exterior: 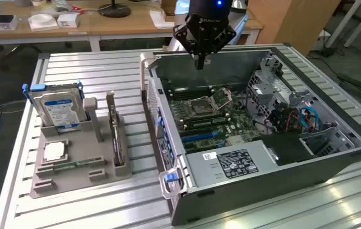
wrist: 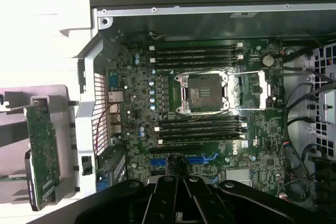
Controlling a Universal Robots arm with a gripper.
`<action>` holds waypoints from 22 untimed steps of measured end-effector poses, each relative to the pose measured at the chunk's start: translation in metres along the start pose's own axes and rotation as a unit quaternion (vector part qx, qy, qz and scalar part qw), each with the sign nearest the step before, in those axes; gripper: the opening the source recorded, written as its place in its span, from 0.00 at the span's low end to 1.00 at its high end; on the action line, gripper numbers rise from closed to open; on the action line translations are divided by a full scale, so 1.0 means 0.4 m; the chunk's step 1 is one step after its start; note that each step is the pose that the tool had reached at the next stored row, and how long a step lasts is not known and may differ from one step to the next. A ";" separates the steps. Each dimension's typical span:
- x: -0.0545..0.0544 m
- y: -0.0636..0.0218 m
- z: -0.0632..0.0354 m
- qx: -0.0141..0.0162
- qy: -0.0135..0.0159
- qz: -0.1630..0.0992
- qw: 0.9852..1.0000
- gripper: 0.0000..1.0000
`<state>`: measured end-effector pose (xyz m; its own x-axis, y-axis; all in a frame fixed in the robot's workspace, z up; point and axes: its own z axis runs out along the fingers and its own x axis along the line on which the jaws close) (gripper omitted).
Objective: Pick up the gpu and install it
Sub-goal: 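Reach for the gpu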
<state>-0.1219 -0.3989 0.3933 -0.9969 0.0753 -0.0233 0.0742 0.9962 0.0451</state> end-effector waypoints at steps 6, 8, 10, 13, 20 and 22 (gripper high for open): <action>0.000 0.000 0.000 0.000 0.000 0.000 1.000 0.10; 0.000 0.000 0.000 0.000 0.000 0.000 1.000 0.10; 0.000 0.000 0.000 0.000 0.000 0.000 1.000 0.10; 0.005 0.000 0.000 0.000 0.000 0.000 1.000 0.10; 0.026 -0.002 -0.001 0.000 0.000 0.000 1.000 0.10; 0.032 -0.002 -0.001 0.000 0.000 0.000 1.000 0.10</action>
<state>-0.1348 -0.3989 0.3933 -0.9969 0.0753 -0.0233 0.0742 0.9962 0.0450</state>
